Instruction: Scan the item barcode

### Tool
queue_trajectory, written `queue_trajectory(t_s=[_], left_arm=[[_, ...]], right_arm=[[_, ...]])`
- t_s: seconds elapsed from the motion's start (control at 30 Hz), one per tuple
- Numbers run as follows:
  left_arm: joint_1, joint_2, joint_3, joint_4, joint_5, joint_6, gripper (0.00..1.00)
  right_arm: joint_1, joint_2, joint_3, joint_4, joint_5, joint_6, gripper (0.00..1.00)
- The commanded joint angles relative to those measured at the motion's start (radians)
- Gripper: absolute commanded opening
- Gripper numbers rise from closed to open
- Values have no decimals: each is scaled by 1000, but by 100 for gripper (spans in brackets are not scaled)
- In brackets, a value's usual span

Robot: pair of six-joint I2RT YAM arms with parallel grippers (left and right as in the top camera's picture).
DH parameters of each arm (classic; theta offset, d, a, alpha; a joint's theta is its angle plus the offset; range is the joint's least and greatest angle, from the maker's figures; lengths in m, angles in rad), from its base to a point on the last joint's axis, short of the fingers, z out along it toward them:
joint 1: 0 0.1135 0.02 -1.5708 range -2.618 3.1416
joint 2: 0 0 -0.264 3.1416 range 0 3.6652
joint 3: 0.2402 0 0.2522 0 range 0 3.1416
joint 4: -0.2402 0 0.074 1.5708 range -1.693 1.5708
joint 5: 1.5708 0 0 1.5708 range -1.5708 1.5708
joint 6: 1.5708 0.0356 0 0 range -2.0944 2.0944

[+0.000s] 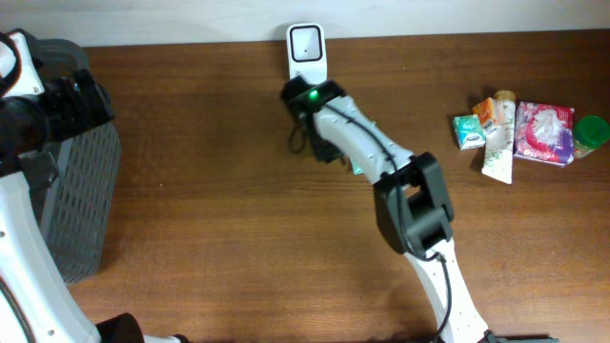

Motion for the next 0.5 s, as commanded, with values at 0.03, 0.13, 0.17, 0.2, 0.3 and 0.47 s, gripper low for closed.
queue_trajectory(t_s=[0.03,0.13,0.17,0.2,0.3,0.47], left_arm=[[-1,-13,10,-2,0,-5,99],[-1,-13,10,-2,0,-5,99],[-1,-13,10,-2,0,-5,99],[-1,-13,10,-2,0,-5,99],[-1,-13,10,-2,0,-5,99],[-1,-13,10,-2,0,-5,99]], right_arm=[[69,-10,187,-66,-120,-87,73],[-37,-10,364,-196,-113,-98,90],[-85,-11,371,-224,-119,-106,95],[-154,-10,369,-253,-193,-181,97],[-318,-10,324,-255,-535,-367,83],[-386,-9,121,-120,-684,-386,64]])
